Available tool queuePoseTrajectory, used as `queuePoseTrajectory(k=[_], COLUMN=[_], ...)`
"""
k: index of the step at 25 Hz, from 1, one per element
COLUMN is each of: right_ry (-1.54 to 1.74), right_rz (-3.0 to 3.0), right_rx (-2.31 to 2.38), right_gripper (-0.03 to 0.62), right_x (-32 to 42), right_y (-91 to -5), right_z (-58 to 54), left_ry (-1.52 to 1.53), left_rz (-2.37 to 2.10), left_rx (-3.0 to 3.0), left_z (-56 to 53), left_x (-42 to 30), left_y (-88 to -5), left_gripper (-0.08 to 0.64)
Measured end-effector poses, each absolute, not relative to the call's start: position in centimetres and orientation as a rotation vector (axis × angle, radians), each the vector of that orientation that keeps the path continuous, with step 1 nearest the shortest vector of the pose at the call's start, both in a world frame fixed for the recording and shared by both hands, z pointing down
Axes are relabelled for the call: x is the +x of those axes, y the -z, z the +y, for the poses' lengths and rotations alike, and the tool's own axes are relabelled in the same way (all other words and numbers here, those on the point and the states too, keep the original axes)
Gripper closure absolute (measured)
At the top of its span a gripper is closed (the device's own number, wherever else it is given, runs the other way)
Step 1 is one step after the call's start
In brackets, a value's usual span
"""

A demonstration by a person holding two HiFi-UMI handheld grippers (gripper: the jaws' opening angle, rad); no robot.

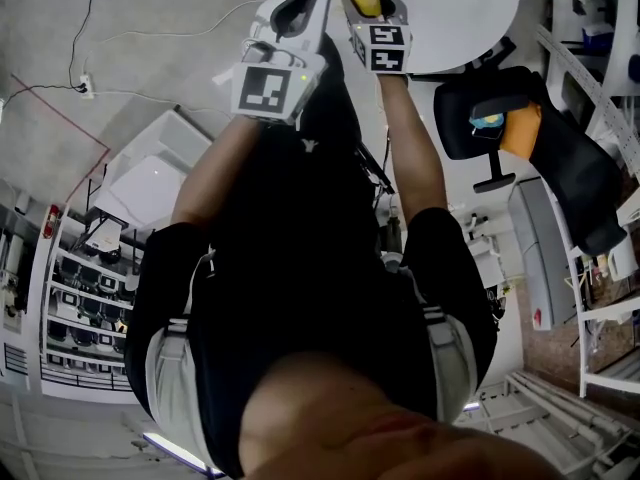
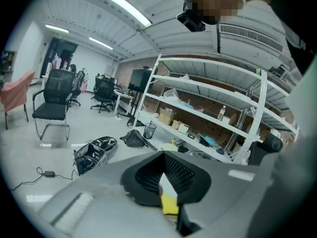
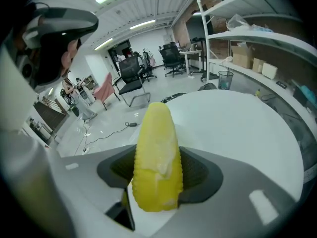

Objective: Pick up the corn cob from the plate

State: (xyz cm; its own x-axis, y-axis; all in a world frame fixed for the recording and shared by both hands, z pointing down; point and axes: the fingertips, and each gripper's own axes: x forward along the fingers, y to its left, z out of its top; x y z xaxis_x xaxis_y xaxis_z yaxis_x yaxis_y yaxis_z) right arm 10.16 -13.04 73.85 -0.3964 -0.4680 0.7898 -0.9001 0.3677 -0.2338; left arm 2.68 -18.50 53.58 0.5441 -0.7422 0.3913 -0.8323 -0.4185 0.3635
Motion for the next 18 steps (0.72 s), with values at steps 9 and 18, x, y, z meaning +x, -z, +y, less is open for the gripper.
queuePoseTrajectory(k=[9, 18], right_ry=[-0.857, -0.795], right_rz=[-2.076, -2.158], right_rx=[1.272, 1.366], right_gripper=[0.334, 0.334], right_x=[9.8, 9.1], right_y=[-69.0, -61.9], right_z=[-13.1, -13.7], left_ry=[-0.193, -0.112], left_rz=[-1.289, -1.34], left_rx=[2.307, 2.365], left_z=[-17.7, -17.5], left_x=[1.9, 0.8], left_y=[-50.6, -45.2], left_gripper=[0.554, 0.554])
